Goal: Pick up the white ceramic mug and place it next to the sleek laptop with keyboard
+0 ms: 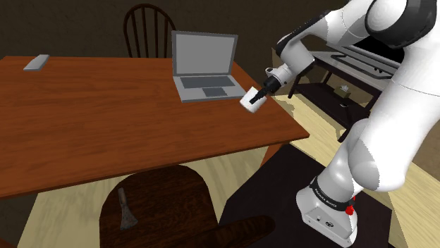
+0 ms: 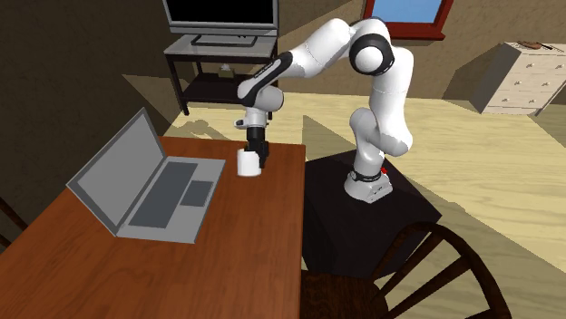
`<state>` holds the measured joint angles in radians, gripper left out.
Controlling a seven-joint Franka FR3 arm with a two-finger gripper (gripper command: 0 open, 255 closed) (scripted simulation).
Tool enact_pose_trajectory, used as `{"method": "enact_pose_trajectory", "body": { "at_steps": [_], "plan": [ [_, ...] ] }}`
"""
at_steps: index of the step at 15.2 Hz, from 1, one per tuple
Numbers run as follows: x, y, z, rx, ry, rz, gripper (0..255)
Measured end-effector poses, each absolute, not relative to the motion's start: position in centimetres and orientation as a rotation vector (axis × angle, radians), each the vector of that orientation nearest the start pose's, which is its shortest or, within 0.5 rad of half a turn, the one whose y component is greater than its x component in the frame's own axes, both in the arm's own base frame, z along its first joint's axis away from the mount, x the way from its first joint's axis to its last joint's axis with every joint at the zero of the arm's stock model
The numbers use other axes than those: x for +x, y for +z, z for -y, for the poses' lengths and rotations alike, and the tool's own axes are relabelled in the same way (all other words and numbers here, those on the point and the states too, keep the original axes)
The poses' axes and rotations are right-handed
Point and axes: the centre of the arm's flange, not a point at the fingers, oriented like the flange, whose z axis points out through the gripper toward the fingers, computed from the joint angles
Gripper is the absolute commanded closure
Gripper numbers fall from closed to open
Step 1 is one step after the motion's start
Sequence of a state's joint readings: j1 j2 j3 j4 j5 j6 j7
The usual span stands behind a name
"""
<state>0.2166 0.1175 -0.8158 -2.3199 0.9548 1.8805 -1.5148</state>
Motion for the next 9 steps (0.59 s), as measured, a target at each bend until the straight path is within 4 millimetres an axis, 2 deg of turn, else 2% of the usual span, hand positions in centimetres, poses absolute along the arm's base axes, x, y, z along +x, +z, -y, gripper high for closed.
{"method": "enact_pose_trajectory", "body": {
  "at_steps": [1,3,4,5,6,9],
  "plan": [
    [42.8,29.3,21.4,-2.293,-0.498,0.407,0],
    [41.2,29.0,20.7,-2.306,-0.462,0.397,0],
    [40.5,29.3,21.1,-2.353,-0.462,0.387,0],
    [40.9,29.7,23.1,-2.414,-0.477,0.375,0],
    [41.0,30.4,24.1,-2.446,-0.485,0.368,0],
    [40.4,31.2,25.2,-2.476,-0.492,0.359,0]
  ]
}}
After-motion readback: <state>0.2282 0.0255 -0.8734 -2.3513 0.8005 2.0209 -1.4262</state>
